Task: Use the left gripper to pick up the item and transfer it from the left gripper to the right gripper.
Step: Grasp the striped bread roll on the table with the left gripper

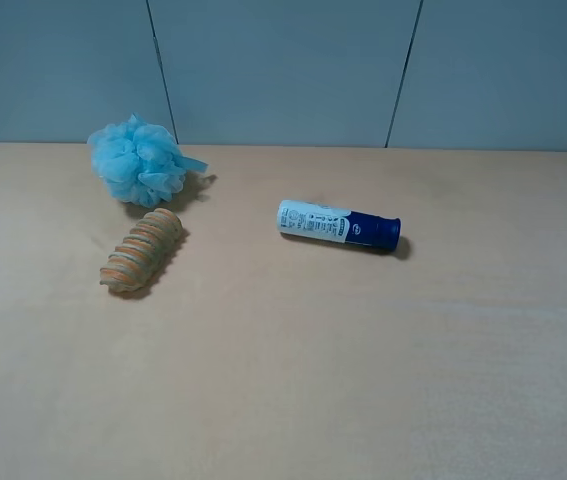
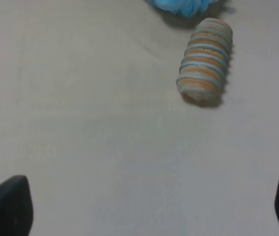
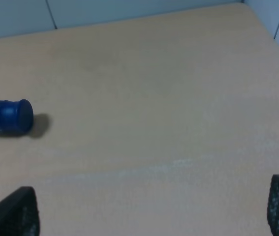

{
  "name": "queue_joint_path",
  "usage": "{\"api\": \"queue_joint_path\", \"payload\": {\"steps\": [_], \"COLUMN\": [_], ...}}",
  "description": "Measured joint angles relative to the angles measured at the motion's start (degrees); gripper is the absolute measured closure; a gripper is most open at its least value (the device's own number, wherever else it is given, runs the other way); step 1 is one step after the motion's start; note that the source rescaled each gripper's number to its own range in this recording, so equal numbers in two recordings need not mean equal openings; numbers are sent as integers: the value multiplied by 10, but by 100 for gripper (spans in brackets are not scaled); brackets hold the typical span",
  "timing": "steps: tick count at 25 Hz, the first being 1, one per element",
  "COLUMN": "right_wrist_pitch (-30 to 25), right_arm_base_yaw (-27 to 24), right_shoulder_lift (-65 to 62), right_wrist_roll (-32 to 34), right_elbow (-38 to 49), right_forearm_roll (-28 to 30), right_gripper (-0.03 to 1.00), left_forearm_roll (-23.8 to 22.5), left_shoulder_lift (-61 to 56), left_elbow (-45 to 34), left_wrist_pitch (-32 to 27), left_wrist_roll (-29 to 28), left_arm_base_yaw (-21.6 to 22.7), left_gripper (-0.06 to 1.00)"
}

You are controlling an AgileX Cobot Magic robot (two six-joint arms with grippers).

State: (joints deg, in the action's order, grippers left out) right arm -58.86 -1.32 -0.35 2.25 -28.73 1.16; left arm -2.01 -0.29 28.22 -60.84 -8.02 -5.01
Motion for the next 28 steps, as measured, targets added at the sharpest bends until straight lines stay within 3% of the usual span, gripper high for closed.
{"api": "queue_joint_path", "payload": {"steps": [16, 28], "right_wrist_pitch": [0, 0], "right_arm_base_yaw": [0, 0], "right_shoulder_lift": [0, 0], "right_wrist_roll": [0, 0], "right_elbow": [0, 0], "right_forearm_roll": [0, 0], "right_gripper": [-3, -3], "left_forearm_roll": [7, 7], "left_shoulder_lift": [19, 377], "left_elbow": [24, 181], "left_wrist_pitch": [-7, -6], "left_wrist_roll": [-2, 18], "left_arm_base_yaw": [0, 0], "left_gripper": [-3, -4]}}
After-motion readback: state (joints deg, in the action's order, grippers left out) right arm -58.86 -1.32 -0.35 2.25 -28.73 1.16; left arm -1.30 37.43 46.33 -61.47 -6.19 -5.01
